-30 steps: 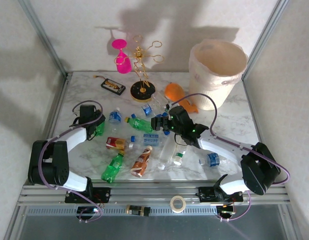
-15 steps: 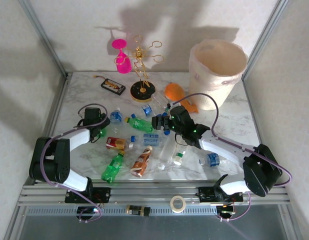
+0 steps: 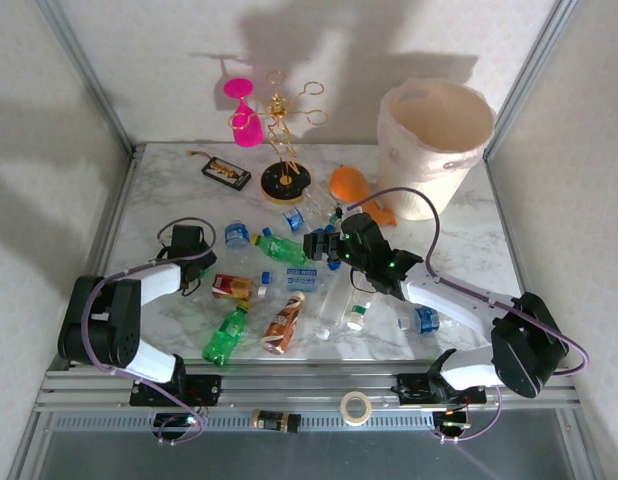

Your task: Put the plastic bottles in the bin

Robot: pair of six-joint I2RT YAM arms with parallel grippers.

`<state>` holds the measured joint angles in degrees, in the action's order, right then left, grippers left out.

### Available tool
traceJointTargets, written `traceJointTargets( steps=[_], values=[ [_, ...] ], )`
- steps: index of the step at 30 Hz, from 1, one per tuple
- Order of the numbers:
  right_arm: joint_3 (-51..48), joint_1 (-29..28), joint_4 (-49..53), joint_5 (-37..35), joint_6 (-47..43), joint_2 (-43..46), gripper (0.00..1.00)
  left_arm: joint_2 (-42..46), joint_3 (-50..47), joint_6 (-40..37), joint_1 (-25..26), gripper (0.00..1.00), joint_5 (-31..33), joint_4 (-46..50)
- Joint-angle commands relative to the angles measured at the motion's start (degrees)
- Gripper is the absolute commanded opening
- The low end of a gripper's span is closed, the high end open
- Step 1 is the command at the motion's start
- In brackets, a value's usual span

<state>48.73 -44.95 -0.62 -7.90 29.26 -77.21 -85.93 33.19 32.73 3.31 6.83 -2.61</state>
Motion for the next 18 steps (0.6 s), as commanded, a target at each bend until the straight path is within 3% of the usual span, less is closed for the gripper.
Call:
traceJointTargets(
  steps=[1,10,18],
  values=[
    [-0.2,-0.6,0.3,-1.2,0.5,0.8,0.99,-1.6,-0.7,0.1,0.5,0.62,-0.7,-1.7],
    [1.2,-0.6,0.3,-0.7,0.1,-0.3,0.99,3.7,-1.2,-0.8,0.4,0.53,1.8,-1.1],
    [5.3,-0.7,0.8,-1.0,-2.6,-1.0,0.99,14.0,-0.1,-1.1,0.7,0.46,-0.9,-1.8]
  ],
)
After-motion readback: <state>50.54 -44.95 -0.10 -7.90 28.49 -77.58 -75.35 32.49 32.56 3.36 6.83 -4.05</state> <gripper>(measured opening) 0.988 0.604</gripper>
